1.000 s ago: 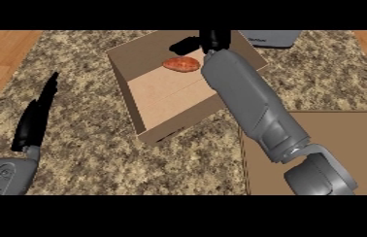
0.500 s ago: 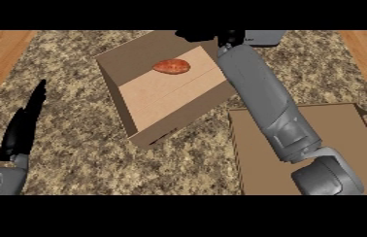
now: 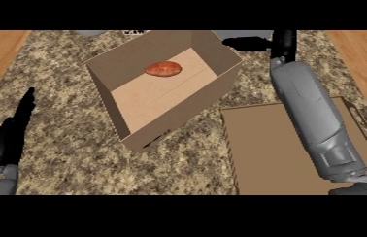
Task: Pick the sweet potato from the tray and place it in the cardboard box
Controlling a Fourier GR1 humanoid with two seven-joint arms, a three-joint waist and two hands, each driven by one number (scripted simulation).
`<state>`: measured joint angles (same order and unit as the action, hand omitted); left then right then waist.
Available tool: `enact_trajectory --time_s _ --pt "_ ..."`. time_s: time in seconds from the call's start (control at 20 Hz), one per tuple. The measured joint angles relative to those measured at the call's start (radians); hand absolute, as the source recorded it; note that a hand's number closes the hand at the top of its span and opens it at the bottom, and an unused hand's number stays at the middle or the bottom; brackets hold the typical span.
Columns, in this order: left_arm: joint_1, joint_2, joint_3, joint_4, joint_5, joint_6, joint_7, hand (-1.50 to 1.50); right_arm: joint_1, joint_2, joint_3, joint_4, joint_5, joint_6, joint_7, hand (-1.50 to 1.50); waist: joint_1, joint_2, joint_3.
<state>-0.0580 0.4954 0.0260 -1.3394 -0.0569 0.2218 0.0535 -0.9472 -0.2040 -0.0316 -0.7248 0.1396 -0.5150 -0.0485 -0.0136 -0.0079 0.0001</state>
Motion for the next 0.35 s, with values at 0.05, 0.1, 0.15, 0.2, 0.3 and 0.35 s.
enact_trajectory --time_s 0.05,0.1,0.15,0.2,0.3,0.35 --pt "-0.001 0.003 0.004 -0.003 -0.005 0.000 0.005 0.00 0.036 -0.014 0.007 -0.047 0.002 0.010 0.016 -1.50 -0.002 0.000 0.000" --pt "0.003 -0.001 0.004 -0.010 -0.007 0.000 0.011 0.00 0.068 -0.036 0.013 -0.093 0.001 0.030 0.035 -1.50 -0.004 -0.001 0.000" --pt "0.006 -0.009 0.002 -0.006 -0.015 0.008 0.006 0.00 0.097 -0.064 0.009 -0.128 -0.006 0.056 0.044 -1.50 -0.005 -0.001 0.000" --pt "0.013 -0.012 0.002 -0.009 -0.018 0.005 0.003 0.00 0.127 -0.088 0.008 -0.171 -0.012 0.081 0.059 -1.50 -0.005 0.000 0.000" --pt "0.009 -0.007 0.016 -0.004 -0.011 -0.010 -0.002 0.00 0.192 -0.135 0.007 -0.254 -0.029 0.141 0.081 -1.50 -0.006 0.000 0.000" --pt "0.003 -0.011 0.018 0.004 -0.013 -0.011 -0.005 0.00 0.227 -0.150 0.010 -0.291 -0.030 0.161 0.085 -1.50 -0.005 0.000 0.000"
